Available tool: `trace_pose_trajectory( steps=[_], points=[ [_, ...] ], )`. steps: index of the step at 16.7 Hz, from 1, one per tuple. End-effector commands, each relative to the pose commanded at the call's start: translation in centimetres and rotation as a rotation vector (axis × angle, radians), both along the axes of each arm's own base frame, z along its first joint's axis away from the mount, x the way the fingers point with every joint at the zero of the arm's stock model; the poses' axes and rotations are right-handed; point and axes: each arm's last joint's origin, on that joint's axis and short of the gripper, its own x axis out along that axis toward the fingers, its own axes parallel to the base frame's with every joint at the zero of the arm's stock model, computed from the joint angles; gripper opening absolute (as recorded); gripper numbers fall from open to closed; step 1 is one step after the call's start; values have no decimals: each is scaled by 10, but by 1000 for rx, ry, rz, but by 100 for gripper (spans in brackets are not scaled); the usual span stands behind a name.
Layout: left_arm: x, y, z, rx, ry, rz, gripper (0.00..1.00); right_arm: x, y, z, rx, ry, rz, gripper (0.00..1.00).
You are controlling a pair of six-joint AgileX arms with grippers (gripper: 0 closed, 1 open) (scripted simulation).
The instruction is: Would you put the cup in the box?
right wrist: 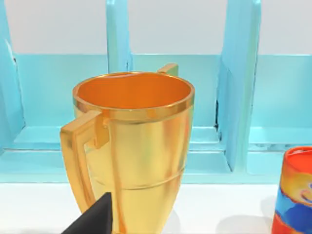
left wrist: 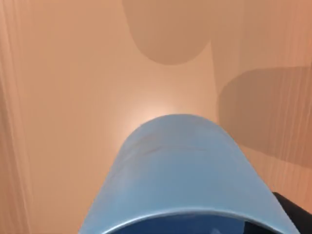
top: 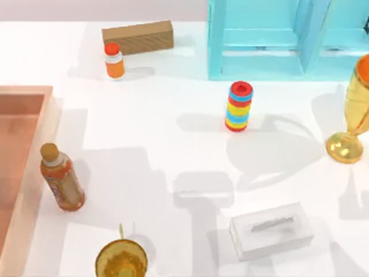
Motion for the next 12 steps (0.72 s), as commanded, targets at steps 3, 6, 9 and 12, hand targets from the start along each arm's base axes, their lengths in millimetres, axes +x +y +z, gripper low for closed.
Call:
trace_pose_trajectory(
  steps=[3, 6, 9, 12],
  points=[
    [-1, 1, -6, -1, 1, 1, 0, 0, 0, 0, 0, 0, 0, 100],
    [-1, 1, -6, -1, 1, 1, 8, 0, 0, 0, 0, 0, 0, 100],
    [-1, 1, -6, -1, 1, 1, 30, 0, 0, 0, 0, 0, 0, 100],
    [-1, 1, -6, -1, 1, 1, 53, 0, 0, 0, 0, 0, 0, 100]
  ],
)
